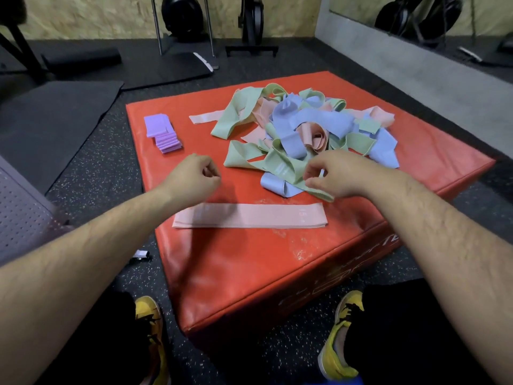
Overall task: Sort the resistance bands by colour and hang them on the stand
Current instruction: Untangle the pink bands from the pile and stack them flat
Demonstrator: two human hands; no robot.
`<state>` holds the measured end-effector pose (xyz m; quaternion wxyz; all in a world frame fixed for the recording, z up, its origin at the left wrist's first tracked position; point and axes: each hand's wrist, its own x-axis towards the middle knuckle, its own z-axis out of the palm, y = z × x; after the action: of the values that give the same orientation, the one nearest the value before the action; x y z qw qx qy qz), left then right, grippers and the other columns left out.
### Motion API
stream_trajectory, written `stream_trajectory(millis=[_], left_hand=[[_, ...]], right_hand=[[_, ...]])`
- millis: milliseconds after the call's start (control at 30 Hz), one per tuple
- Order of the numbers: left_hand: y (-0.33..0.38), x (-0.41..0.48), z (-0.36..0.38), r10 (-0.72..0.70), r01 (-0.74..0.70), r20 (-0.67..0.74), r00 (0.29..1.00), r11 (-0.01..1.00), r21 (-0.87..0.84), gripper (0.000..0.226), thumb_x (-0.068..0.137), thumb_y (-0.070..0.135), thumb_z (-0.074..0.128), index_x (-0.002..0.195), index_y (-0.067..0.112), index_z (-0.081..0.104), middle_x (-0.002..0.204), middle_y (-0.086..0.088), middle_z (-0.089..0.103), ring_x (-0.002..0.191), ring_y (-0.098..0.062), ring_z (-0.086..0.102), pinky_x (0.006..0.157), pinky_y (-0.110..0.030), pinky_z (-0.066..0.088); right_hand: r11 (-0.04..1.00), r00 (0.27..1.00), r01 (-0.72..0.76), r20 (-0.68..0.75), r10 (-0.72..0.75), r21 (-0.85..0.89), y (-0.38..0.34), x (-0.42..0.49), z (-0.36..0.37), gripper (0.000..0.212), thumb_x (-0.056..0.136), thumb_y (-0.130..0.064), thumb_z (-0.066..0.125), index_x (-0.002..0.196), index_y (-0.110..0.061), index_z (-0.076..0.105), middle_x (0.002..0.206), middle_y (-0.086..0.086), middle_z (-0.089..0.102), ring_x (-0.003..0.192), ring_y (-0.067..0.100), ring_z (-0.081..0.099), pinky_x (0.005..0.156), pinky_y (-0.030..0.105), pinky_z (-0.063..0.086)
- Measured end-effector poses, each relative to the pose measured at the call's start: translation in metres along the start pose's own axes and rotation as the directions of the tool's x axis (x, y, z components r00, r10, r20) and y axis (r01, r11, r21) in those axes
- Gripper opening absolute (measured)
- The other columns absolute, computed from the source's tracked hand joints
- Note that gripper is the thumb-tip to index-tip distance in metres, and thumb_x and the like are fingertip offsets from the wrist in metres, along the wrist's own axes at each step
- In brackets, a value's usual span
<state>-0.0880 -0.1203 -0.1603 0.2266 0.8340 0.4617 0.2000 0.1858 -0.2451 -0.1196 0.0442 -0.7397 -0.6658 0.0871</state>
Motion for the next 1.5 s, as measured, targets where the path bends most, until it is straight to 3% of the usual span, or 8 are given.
stream_trajectory(millis=[133,300,433,567,700,1000,1267,1500], left_hand=[[0.04,0.025,0.02,0.152,-0.153,-0.018,0.988,0.983,-0.098,0.008,0.087,0.009,0.062,0.087,0.016,0.065,0.083,0.005,0.057,0.071,-0.008,0.05,0.066,-0.018,0.041],[0.078,0.055,0.046,0.205,-0.198,0.035,0.978,0.97,-0.141,0.014,0.088,0.012,0.058,0.098,0.014,0.068,0.102,0.002,0.062,0.088,-0.015,0.059,0.083,-0.029,0.048],[0.09,0.075,0.06,0.205,-0.191,0.077,0.976,0.968,-0.161,0.033,0.09,0.013,0.058,0.121,0.015,0.066,0.117,0.0,0.059,0.103,-0.013,0.057,0.086,-0.017,0.038],[0.095,0.089,0.065,0.238,-0.22,0.101,0.966,0.962,-0.159,0.035,0.09,0.014,0.059,0.125,0.015,0.064,0.119,0.0,0.06,0.108,-0.014,0.055,0.087,-0.017,0.037],[0.094,0.097,0.069,0.232,-0.21,0.092,0.968,0.957,-0.202,0.035,0.089,0.014,0.059,0.123,0.019,0.063,0.124,0.002,0.061,0.108,-0.013,0.056,0.096,-0.026,0.043],[0.102,0.096,0.043,0.247,-0.294,-0.16,0.956,0.838,-0.46,0.055,0.089,0.02,0.068,0.138,0.031,0.044,0.134,0.012,0.049,0.114,-0.007,0.053,0.081,-0.011,0.042],[0.107,0.073,0.01,0.256,-0.344,-0.231,0.939,0.742,-0.576,0.076,0.087,0.026,0.075,0.147,0.043,0.032,0.136,0.018,0.048,0.125,-0.001,0.05,0.102,-0.026,0.046],[0.102,0.065,-0.002,0.245,-0.314,-0.196,0.95,0.718,-0.621,0.077,0.088,0.035,0.074,0.148,0.048,0.028,0.143,0.011,0.049,0.125,0.001,0.051,0.107,-0.036,0.045]], right_hand=[[0.987,0.995,-0.099,-0.005,0.1,0.13,0.019,0.013,-0.009,0.017,0.093,-0.033,0.064,0.108,-0.028,0.068,0.107,-0.007,0.066,0.096,0.014,0.061,0.086,0.03,0.048],[0.943,0.985,-0.149,-0.042,0.169,0.297,0.03,0.039,-0.01,0.026,0.095,-0.028,0.061,0.12,-0.03,0.065,0.121,-0.002,0.062,0.102,0.016,0.06,0.091,0.027,0.046],[0.958,0.982,-0.185,-0.001,0.19,0.22,0.029,0.07,0.0,0.041,0.095,-0.032,0.059,0.135,-0.027,0.059,0.142,0.008,0.047,0.123,0.027,0.053,0.099,0.031,0.042],[0.966,0.98,-0.184,-0.038,0.194,0.181,0.033,0.091,0.006,0.021,0.094,-0.032,0.055,0.079,-0.017,0.051,0.1,0.005,0.051,0.092,0.03,0.055,0.08,0.04,0.047],[0.965,0.973,-0.16,-0.132,0.19,0.209,0.038,0.092,-0.001,0.021,0.098,-0.021,0.047,0.083,-0.009,0.055,0.094,0.011,0.057,0.09,0.032,0.056,0.077,0.038,0.046],[0.874,0.797,0.213,-0.594,0.103,0.438,0.014,0.07,-0.051,0.019,0.088,-0.009,0.062,0.101,-0.016,0.074,0.098,-0.005,0.069,0.092,0.01,0.062,0.08,0.018,0.047],[0.707,0.65,0.488,-0.753,0.097,0.512,-0.026,0.048,-0.077,0.028,0.086,-0.001,0.064,0.106,-0.019,0.071,0.105,-0.008,0.067,0.095,0.006,0.064,0.081,0.023,0.051],[0.551,0.715,0.522,-0.686,0.134,0.651,-0.043,0.047,-0.078,0.025,0.09,-0.004,0.065,0.11,-0.017,0.072,0.098,-0.006,0.07,0.086,0.008,0.066,0.085,0.031,0.055]])
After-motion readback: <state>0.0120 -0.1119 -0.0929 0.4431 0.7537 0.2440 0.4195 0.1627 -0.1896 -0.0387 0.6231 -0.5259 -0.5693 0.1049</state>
